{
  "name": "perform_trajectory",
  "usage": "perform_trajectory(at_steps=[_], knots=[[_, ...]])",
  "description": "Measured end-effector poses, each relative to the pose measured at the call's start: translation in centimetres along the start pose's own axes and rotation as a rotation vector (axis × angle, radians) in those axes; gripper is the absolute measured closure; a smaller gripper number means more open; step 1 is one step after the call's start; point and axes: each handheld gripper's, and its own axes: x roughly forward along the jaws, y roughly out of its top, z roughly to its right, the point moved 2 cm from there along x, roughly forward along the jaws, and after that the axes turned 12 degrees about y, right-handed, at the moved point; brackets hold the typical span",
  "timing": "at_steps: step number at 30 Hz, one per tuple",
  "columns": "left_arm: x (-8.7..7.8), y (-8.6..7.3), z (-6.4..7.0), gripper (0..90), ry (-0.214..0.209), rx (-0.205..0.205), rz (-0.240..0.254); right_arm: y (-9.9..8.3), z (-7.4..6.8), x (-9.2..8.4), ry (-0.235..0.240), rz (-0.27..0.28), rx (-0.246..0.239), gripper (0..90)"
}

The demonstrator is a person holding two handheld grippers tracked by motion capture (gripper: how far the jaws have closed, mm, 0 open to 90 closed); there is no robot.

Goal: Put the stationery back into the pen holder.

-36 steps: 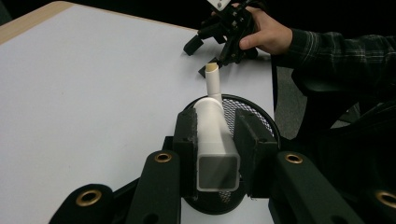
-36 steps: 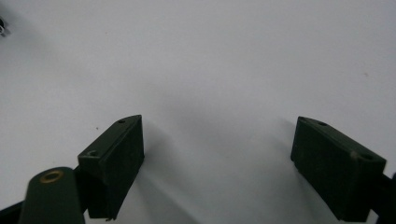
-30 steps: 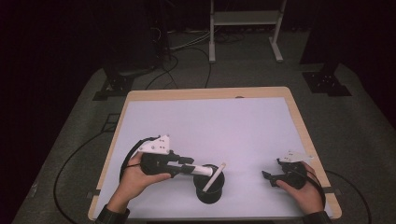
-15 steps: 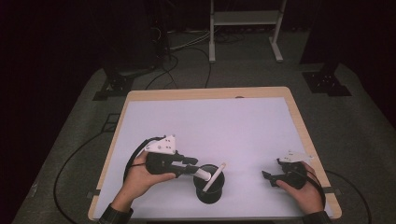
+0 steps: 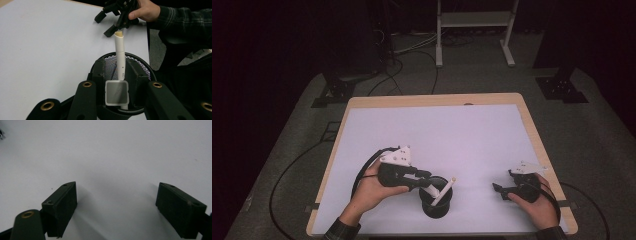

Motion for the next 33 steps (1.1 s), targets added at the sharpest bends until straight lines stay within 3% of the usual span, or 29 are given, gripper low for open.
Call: perform_trajectory(at_steps=[6, 20, 33], knots=[[1.3, -0.2, 0.1, 70.7, -0.011, 0.001, -0.031, 0.0, 0.0, 0.0, 0.0, 0.0, 0.001, 16.0], [2.5, -0.4, 0.3, 70.4, -0.029, -0.004, -0.045, 0.0, 0.0, 0.0, 0.0, 0.0, 0.001, 16.0], [1.9, -0.2, 0.2, 67.6, -0.023, -0.017, -0.008, 0.0, 0.0, 0.0, 0.0, 0.0, 0.001, 16.0]])
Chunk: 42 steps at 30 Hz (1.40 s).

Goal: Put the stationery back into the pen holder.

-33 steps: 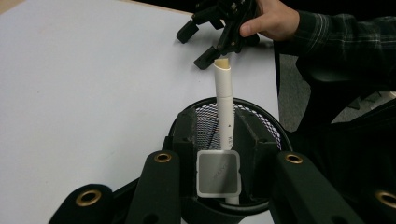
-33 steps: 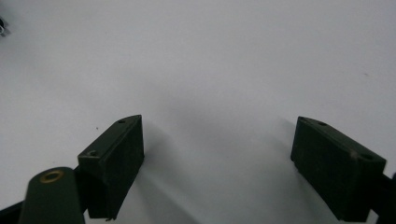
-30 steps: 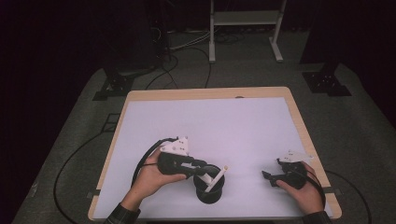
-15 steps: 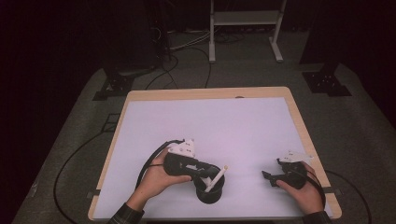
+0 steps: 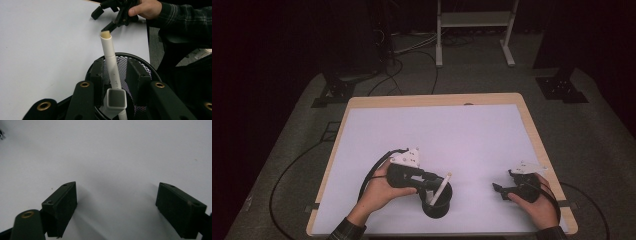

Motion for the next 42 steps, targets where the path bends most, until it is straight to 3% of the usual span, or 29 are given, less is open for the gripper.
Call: perform_trajectory(at_steps=[17, 27, 34, 42], knots=[[-2.8, -0.2, -1.6, 45.9, 0.119, -0.046, 0.065, 0.0, 0.0, 0.0, 0.0, 0.0, -0.001, 16.0], [-5.1, -1.3, -2.8, 33.3, 0.211, -0.079, 0.092, 0.0, 0.0, 0.0, -0.001, 0.0, 0.0, 16.0], [-6.3, -2.8, -3.4, 25.9, 0.286, -0.091, 0.063, 0.0, 0.0, 0.0, -0.001, -0.001, -0.001, 16.0], [-7.1, -5.0, -3.8, 18.6, 0.362, -0.135, 0.03, 0.0, 0.0, 0.0, -0.001, -0.002, -0.001, 15.9]])
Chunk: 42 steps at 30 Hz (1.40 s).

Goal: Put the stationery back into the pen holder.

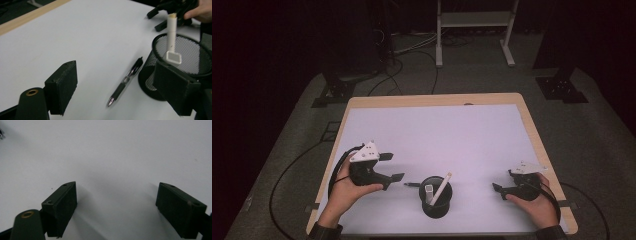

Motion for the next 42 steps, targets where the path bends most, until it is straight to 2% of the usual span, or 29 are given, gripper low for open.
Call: perform_trajectory(at_steps=[6, 19, 27, 31, 38, 42], knots=[[-0.1, -2.3, -0.3, 15.9, 0.05, -0.022, -0.055, 0.1, 0.0, 0.0, 0.0, -0.003, 0.001, 15.4], [-0.2, -6.2, -0.9, 10.0, 0.121, -0.056, -0.139, 0.1, 0.0, 0.1, -0.001, -0.003, 0.003, 15.4], [-0.2, -8.6, -1.3, 8.6, 0.2, -0.06, -0.204, 0.1, 0.0, 0.0, -0.002, -0.002, 0.002, 15.5], [-0.2, -9.6, -1.3, 8.5, 0.213, -0.073, -0.22, 0.1, 0.0, 0.0, -0.002, -0.003, -0.002, 15.7], [-0.5, -10.8, -1.5, 6.8, 0.282, -0.077, -0.247, 0.4, -0.3, 0.0, 0.006, -0.009, -0.029, 22.9], [-0.4, -11.4, -1.7, 6.8, 0.302, -0.08, -0.258, 0.9, -0.4, 0.0, 0.035, 0.004, -0.046, 24.7]])
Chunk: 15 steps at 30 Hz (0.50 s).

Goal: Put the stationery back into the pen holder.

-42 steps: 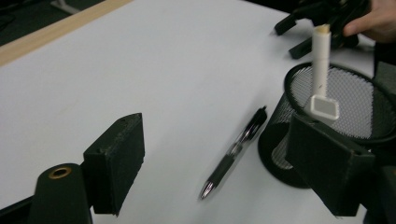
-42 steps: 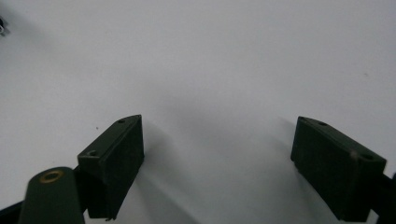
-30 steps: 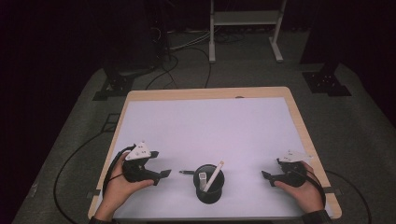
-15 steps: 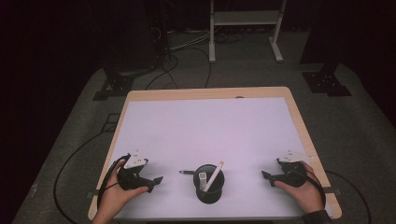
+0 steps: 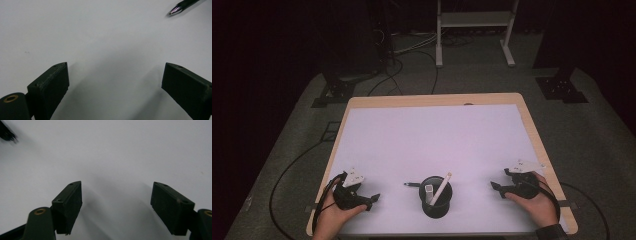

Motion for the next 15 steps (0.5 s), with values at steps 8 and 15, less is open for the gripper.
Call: perform_trajectory(at_steps=[8, 15], knots=[[0.7, -0.6, -0.3, 0.9, -0.017, -0.038, 0.01, 1.6, -0.4, -0.1, 0.087, 0.037, -0.038, 29.7], [0.7, -0.6, -0.3, 0.0, -0.016, -0.042, 0.009, 3.1, -1.3, 0.5, 0.174, 0.048, -0.081, 37.3]])
